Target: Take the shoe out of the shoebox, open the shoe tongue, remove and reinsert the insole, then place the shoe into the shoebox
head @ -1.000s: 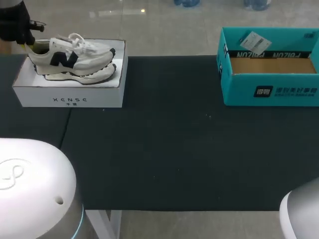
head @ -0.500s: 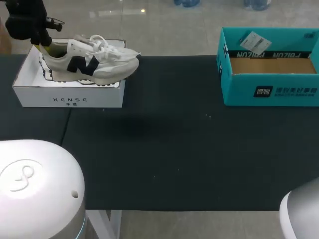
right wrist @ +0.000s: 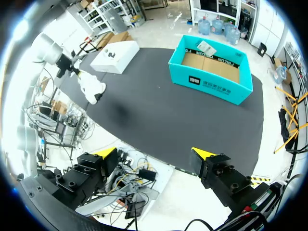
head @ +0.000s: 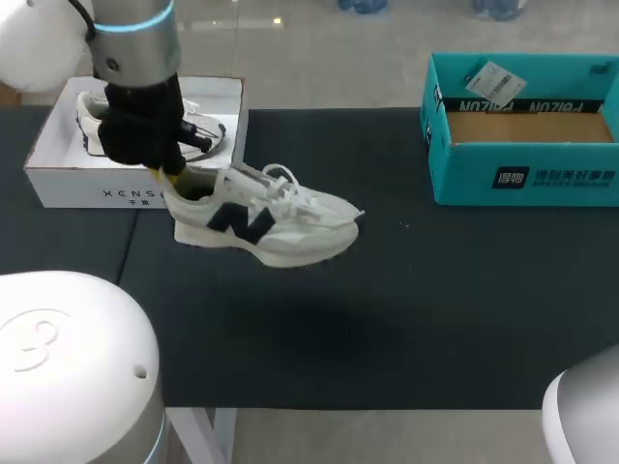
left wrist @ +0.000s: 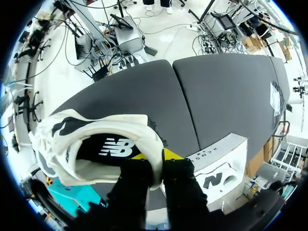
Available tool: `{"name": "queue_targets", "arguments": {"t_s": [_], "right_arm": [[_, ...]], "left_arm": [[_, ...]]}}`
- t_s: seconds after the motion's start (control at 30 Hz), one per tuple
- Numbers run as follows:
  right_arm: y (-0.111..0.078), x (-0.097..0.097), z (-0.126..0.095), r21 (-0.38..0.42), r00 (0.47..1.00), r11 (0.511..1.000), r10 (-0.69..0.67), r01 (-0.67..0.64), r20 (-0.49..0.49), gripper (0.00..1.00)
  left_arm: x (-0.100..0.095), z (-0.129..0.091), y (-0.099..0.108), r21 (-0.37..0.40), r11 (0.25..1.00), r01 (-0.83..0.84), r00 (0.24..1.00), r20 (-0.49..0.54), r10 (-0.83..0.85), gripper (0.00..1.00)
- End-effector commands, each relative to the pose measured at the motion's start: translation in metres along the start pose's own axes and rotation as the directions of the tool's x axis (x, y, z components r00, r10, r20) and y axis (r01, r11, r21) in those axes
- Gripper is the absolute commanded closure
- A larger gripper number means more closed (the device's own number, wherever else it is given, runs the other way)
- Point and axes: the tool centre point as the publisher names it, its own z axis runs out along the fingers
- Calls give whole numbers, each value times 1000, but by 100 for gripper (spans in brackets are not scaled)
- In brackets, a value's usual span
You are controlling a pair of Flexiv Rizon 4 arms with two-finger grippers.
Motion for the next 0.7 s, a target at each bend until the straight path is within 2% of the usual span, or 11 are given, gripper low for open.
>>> {"name": "queue_targets", "arguments": {"t_s": [0.03,0.23,0.37,0.7], "right_arm": [[4,0,-1,9,1000,1000,1,-1,0,0],[4,0,-1,9,1000,1000,1,-1,0,0],[4,0,-1,9,1000,1000,1,-1,0,0],[4,0,-1,9,1000,1000,1,-1,0,0]], "left_arm": [[-47,21,-11,-73,997,-14,999,-53,11,100],[-81,49,-11,-49,999,-13,996,-91,9,100],[-89,68,1,-9,999,39,994,-99,-40,100],[-121,90,19,28,997,69,991,-114,-65,100]]}}
